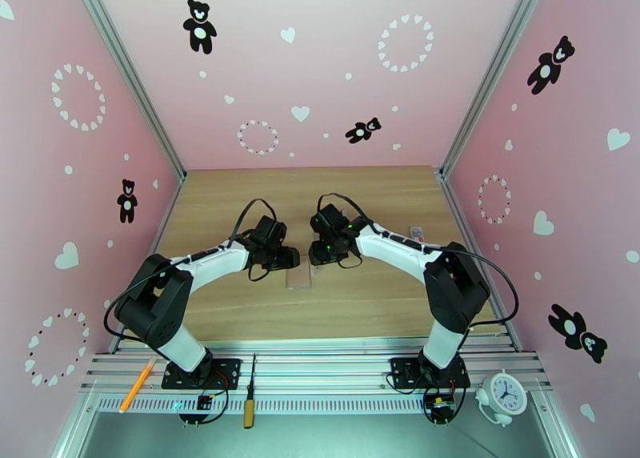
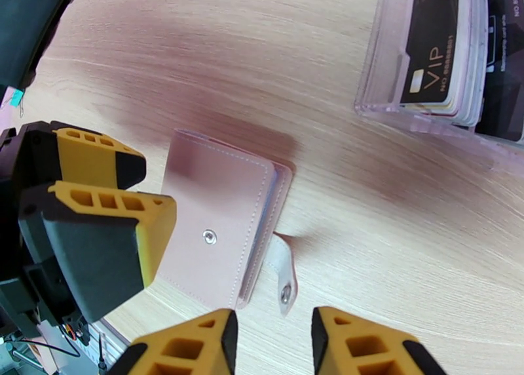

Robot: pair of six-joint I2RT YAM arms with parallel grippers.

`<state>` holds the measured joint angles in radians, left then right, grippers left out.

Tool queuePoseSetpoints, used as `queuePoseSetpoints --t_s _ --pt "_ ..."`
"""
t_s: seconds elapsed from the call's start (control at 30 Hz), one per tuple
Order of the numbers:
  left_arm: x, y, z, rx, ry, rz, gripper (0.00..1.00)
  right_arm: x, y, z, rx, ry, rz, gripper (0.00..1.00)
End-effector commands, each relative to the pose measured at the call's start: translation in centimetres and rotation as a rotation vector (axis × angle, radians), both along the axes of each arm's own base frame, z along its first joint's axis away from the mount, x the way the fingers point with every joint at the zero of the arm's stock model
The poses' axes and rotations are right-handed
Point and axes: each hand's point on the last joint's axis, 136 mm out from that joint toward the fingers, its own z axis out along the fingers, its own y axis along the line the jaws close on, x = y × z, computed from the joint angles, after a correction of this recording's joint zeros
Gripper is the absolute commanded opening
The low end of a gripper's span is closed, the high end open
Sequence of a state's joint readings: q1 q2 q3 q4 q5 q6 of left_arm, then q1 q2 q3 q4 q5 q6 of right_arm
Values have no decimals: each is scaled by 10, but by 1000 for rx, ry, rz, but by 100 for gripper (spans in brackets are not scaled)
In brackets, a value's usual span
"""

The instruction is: Put the credit cards into the card holder

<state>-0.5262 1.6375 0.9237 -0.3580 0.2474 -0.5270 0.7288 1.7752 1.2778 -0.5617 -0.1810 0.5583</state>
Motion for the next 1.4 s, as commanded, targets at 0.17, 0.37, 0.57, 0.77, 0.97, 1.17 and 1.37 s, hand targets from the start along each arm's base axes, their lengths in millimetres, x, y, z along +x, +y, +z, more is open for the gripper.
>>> queuePoseSetpoints --t_s 0.17,0.37,0.57,0.77,0.97,1.17,1.37 --pt "2 4 -16 31 14 4 53 -2 -4 -2 18 14 -7 35" --pt "4 5 -27 36 28 5 48 -4 -6 -7 11 28 -10 35" --pt "3 3 -32 25 36 3 43 -8 -4 -13 16 52 -6 31" --pt "-1 3 -36 20 49 5 41 -11 -10 -19 2 71 -17 26" --pt "-4 5 -38 24 54 7 40 -14 -12 -25 1 87 -28 24" --pt "-6 6 -40 21 60 12 40 -14 -9 -27 14 96 -28 23" --pt "-6 5 -40 15 63 11 40 -13 -5 -26 29 100 -30 22"
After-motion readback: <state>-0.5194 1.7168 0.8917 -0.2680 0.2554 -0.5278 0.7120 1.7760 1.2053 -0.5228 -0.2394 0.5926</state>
